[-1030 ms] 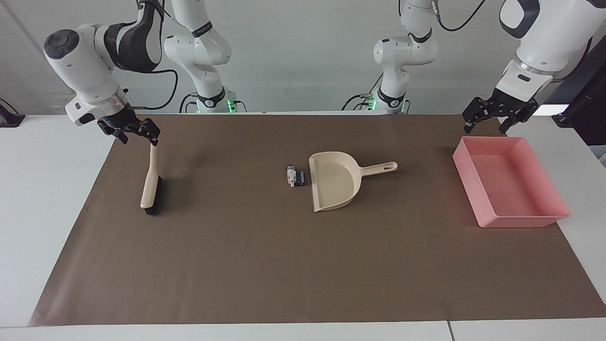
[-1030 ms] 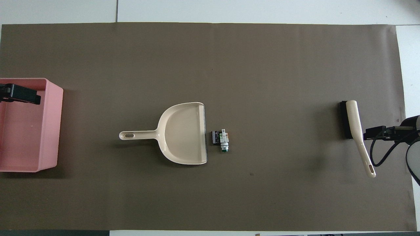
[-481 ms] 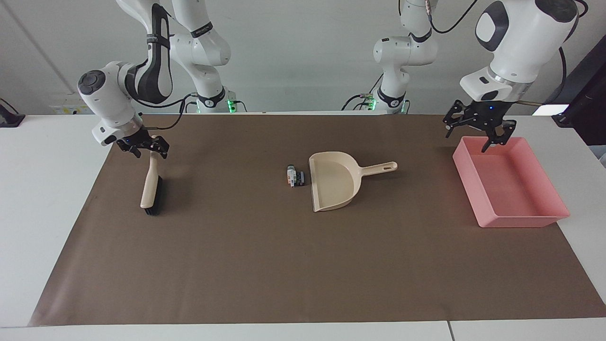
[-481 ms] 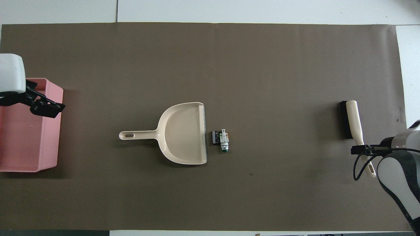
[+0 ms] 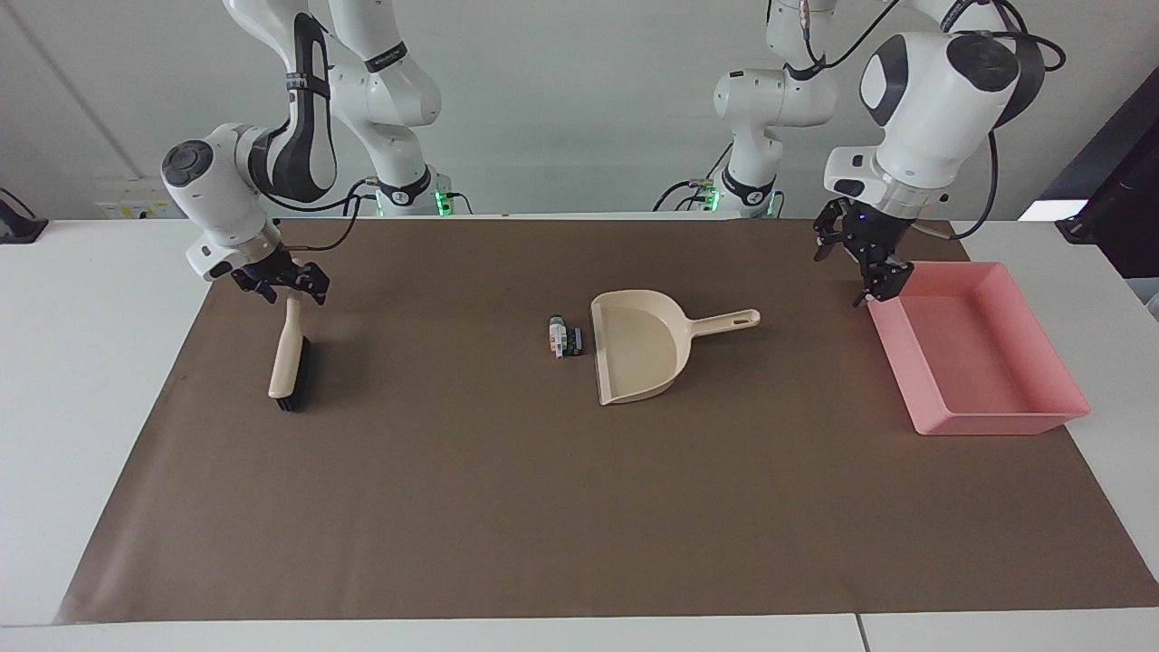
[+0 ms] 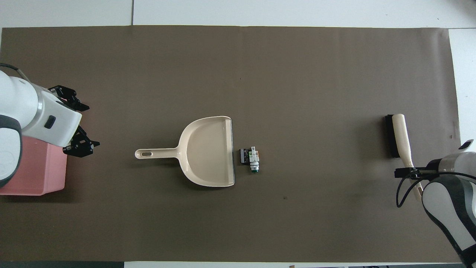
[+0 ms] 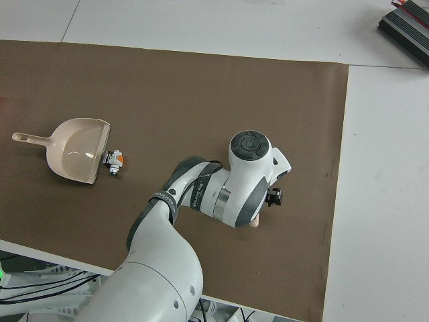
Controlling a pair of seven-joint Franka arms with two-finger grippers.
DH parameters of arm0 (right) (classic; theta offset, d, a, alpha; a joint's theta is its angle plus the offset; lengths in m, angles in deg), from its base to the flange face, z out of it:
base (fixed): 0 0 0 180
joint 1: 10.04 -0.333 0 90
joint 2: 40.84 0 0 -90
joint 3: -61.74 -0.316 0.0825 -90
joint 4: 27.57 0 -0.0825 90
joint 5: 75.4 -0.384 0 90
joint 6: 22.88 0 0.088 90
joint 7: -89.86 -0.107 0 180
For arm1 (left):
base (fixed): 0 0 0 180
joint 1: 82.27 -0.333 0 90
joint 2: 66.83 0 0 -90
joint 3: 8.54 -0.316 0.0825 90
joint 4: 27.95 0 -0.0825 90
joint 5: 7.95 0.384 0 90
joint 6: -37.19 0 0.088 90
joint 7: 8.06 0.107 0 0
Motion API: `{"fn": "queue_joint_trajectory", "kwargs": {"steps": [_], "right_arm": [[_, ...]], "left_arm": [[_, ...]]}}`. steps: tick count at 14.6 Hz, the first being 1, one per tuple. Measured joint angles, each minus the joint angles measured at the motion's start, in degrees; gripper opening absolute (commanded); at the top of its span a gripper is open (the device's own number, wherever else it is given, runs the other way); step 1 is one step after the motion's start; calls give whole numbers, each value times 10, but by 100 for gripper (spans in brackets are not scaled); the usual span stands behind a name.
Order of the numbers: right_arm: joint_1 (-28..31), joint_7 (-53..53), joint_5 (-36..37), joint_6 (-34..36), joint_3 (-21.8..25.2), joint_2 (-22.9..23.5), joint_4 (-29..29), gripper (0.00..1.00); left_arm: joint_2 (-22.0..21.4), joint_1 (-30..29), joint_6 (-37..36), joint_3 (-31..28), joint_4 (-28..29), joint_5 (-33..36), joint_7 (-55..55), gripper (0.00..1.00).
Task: Clean e-waste and dump in bin
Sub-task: 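Grasp the dustpan handle with the left gripper while the right gripper grasps the brush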
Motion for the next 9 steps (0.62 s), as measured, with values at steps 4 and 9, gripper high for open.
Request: {"fn": "queue_joint_trajectory", "kwargs": {"steps": [4,9], "right_arm": [[2,7,0,0,0,0,0,80],[17,31,0,0,0,0,0,60]], "left_arm": [[3,56,61,1,80,8,-4,99],[28,129,154,1,163,85,-86,99]]}}
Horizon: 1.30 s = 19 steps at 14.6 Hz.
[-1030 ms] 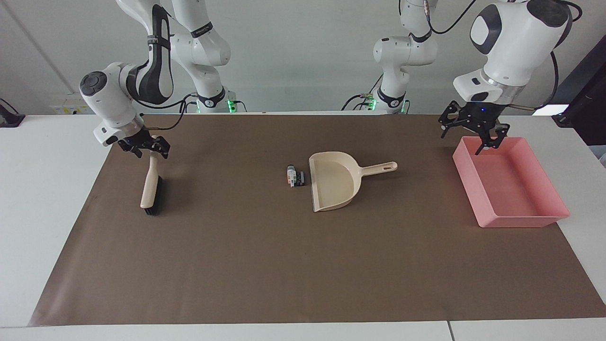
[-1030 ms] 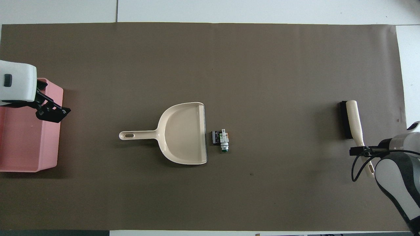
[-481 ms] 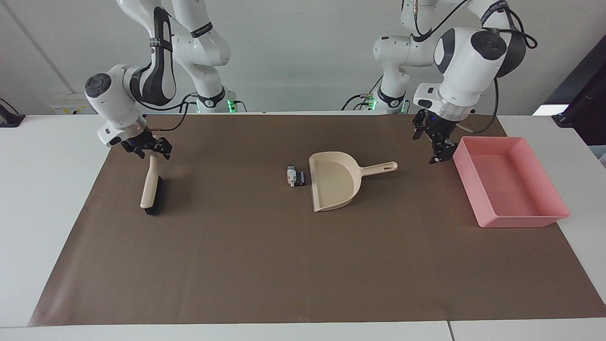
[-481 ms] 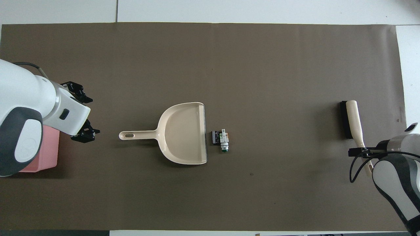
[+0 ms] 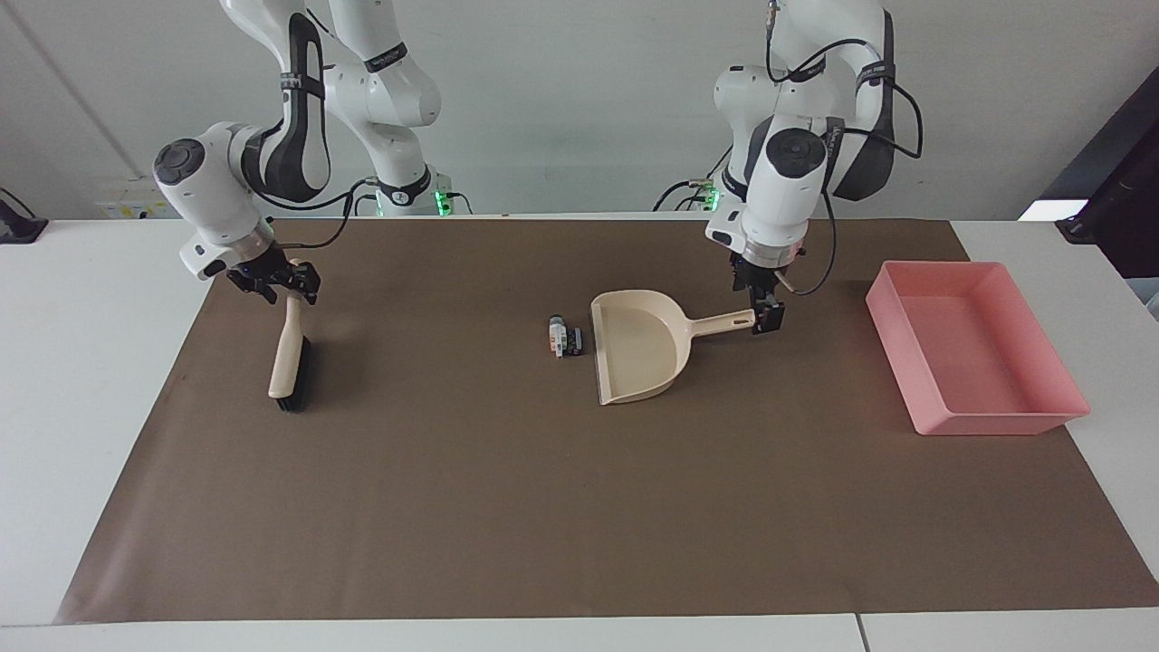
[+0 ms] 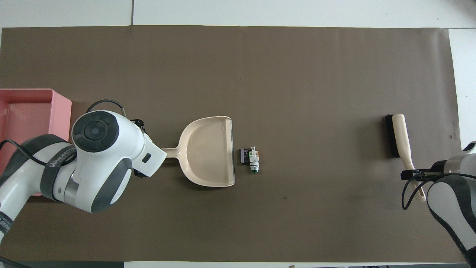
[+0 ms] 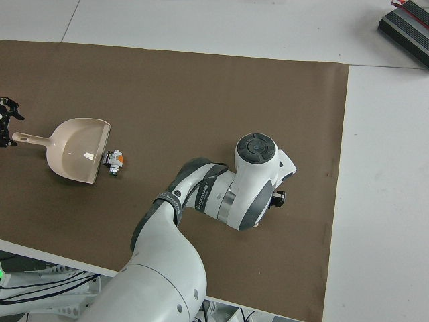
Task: Clean e-waste and dump in bin
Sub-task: 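Grasp the dustpan handle with the left gripper while the right gripper grasps the brush, then carry the brush with the right gripper toward the grey component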
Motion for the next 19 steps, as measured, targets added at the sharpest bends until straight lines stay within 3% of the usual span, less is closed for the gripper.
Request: {"fn": "queue_joint_trajectory", "kwargs": {"steps": [1,3,4,8,12,15,19], "right_arm": [[0,1,0,0,0,0,0,52],[0,1,0,0,0,0,-1,5],[0,1,0,2,0,0,-1,0],[0,0,0,22,-1,0,4,0],[-8,-2,0,82,-7,0,51,0],[-47,-39,0,111,-9,-4,71,0],[-164,-166,0,143,-20,-20,81,0]], "left_arm": [[8,14,5,0,4,9,-16,99],[20,36,10,1,13,27,-41,98],[23,45,17,1,18,35,-51,98],[33,54,46,1,31,60,-79,93],[40,60,49,0,32,64,-124,13],[40,64,49,0,32,94,-144,6],[39,75,35,0,24,101,-147,0]]}}
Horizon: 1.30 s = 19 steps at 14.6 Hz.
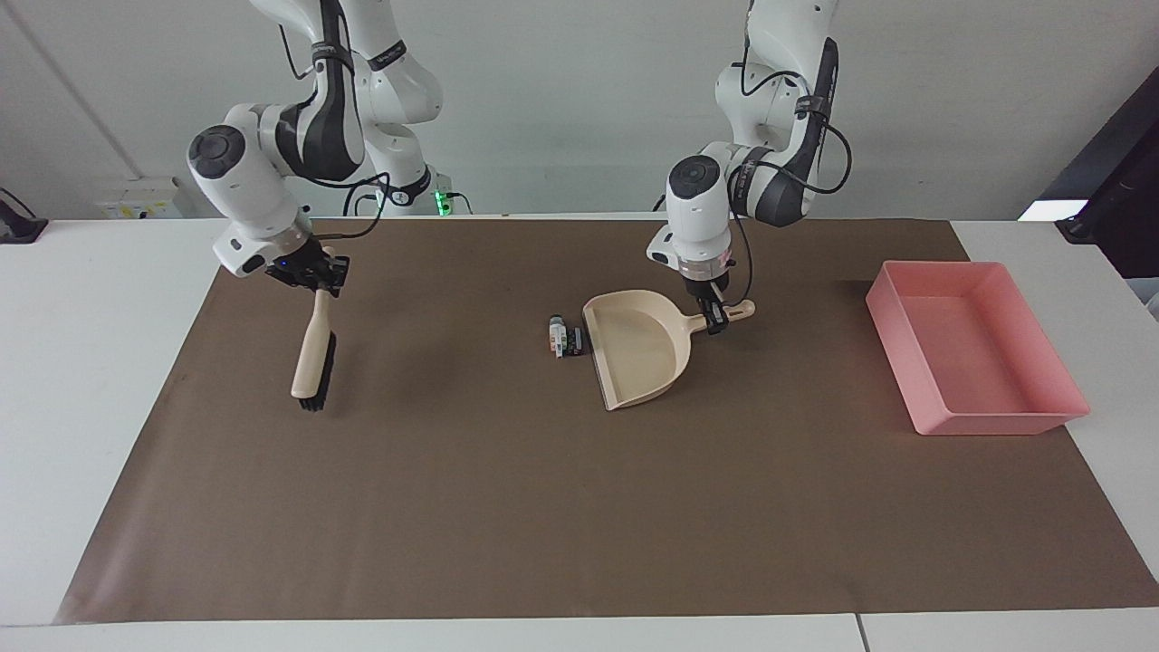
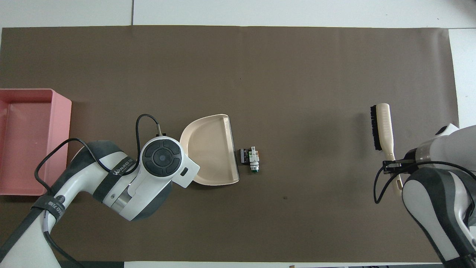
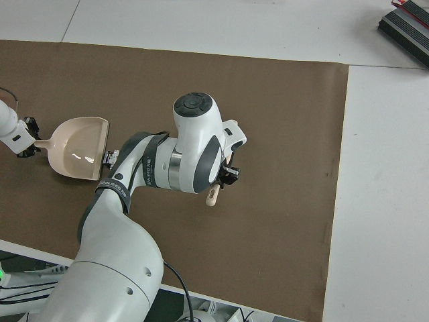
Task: Clean e-waste and dump in bin
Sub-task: 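Carry the brush with the right gripper toward the grey component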
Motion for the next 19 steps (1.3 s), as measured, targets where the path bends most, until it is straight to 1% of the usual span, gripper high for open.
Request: {"fn": "queue_joint_trajectory", "kwargs": {"steps": [2,4,8,11,14,17,19], "right_arm": [[-68,-73,0,19,-6,-4,0,0],[-132,-143,0,30,-7,-5,-1,0],[-241,-205,0,26,-9,6,-5,0],[-286,-208,0,7,-9,21,-5,0],[-322,-208,0,-19,-9,40,-5,0],[-336,-208,-1,-38,-9,50,-4,0],[-343,-208,-3,-52,-9,65,5,0]], "left_arm": [[-1,-1,-35,-2,-25,3,6,0],[-2,-3,-60,-6,-51,4,40,0],[-1,-7,-68,-10,-58,6,103,0],[1,-7,-72,-10,-56,7,132,0],[5,-3,-73,-9,-46,17,132,0],[7,-1,-69,-8,-41,26,112,0],[7,5,-59,-6,-33,40,93,0]]}}
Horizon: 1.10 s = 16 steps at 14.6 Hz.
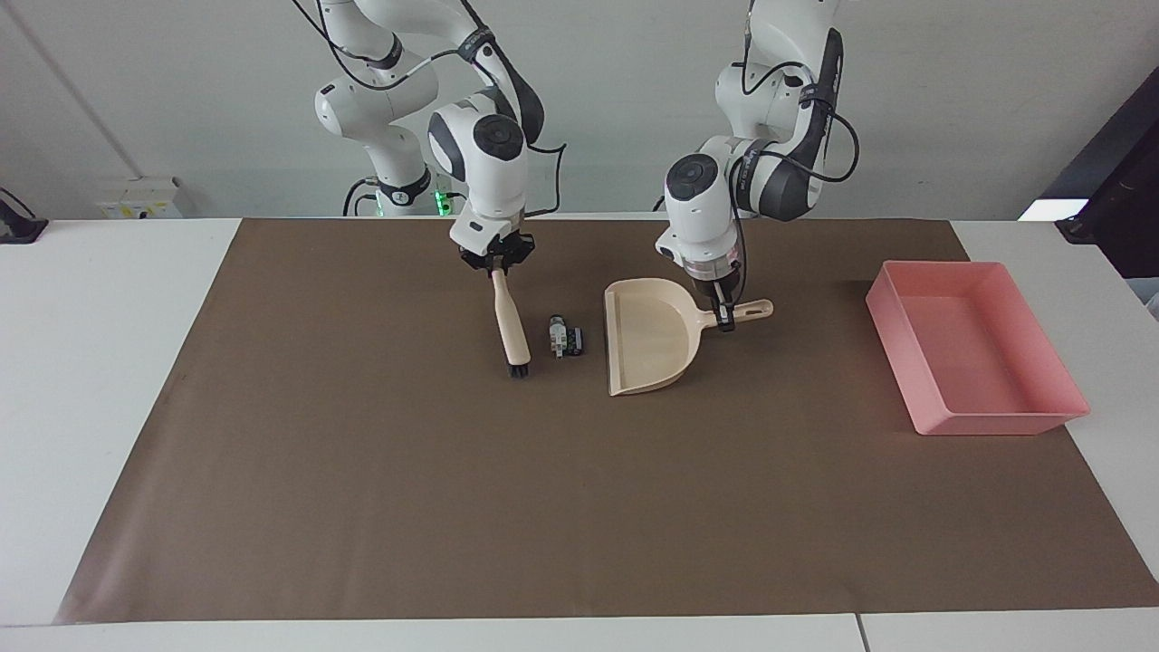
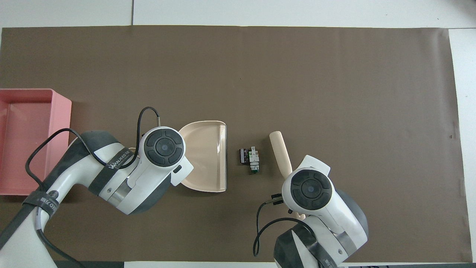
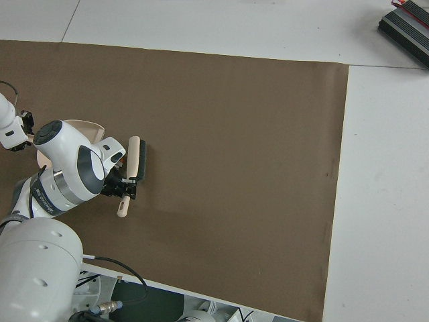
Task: Clean e-waste and dump in bin
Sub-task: 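Carry the brush with the right gripper toward the grey component, then sweep the grey component into the dustpan with the brush in the right gripper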
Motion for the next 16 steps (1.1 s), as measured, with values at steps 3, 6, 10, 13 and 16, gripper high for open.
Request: {"fn": "queue_joint_trajectory", "kwargs": {"steps": [3,6,10,13,16], "right_arm": [[-23,-9,-23,-2,0,31,33,0],[-38,-12,-87,-4,-2,53,56,0],[-79,28,-250,-62,-7,70,69,0],[-85,88,-360,-72,-7,75,90,0],[-82,87,-367,-39,-2,77,124,0]], "left_arm": [[0,7,7,0,10,8,-23,0],[0,7,18,0,16,8,-24,0],[0,7,34,0,28,9,-28,1],[0,7,37,-1,30,10,-28,1],[0,5,55,-1,34,9,-28,1]]}}
